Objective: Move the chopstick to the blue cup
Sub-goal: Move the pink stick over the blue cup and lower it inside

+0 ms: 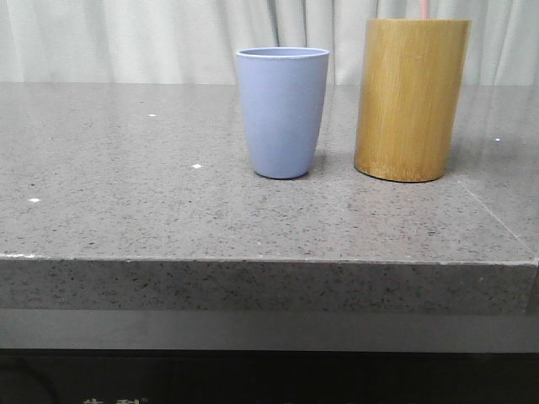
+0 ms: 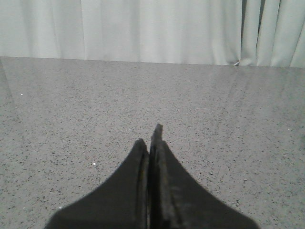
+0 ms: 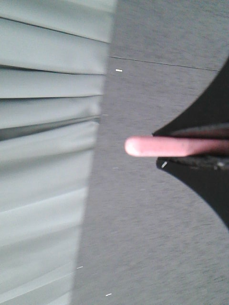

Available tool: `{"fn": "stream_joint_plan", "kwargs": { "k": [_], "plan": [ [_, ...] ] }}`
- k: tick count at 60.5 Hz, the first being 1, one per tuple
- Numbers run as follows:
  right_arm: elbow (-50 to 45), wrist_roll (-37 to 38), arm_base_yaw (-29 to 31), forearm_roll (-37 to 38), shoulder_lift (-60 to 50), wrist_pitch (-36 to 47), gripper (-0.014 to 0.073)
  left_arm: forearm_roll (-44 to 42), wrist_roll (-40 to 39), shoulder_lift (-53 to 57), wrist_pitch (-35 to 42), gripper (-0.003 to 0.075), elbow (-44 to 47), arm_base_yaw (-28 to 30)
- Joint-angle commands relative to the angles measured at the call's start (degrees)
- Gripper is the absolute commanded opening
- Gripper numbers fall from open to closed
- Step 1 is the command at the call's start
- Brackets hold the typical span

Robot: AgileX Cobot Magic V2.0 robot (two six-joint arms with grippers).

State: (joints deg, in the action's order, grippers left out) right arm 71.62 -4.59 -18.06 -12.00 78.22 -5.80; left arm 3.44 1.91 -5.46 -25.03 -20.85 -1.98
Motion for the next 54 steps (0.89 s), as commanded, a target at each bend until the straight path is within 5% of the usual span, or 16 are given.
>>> {"fn": "stream_joint_plan", "kwargs": {
  "k": [1,19,32,54],
  "plan": [
    [2.22,-0.18,-0.47,0.48,-5.64,8.36,-0.0052,0.47,-0.37,-0.66,4.90,-0.0019,-1.38,0.14],
    [2.22,-0.18,-9.04,0.48,-7.50,22.40,-0.0052,0.47,-0.37,-0.66,4.90,-0.0019,-1.38,0.14],
    [2.22,-0.18,-15.97,0.48,-1.99,22.66,-0.0052,0.47,-0.37,-0.66,4.90,-0.0019,-1.38,0.14],
    [2.22,-0.18,-16.41,0.48,8.60,20.14,-0.0046,0.47,-0.37,-0.66,4.90,-0.0019,-1.38,0.14]
  ]
}}
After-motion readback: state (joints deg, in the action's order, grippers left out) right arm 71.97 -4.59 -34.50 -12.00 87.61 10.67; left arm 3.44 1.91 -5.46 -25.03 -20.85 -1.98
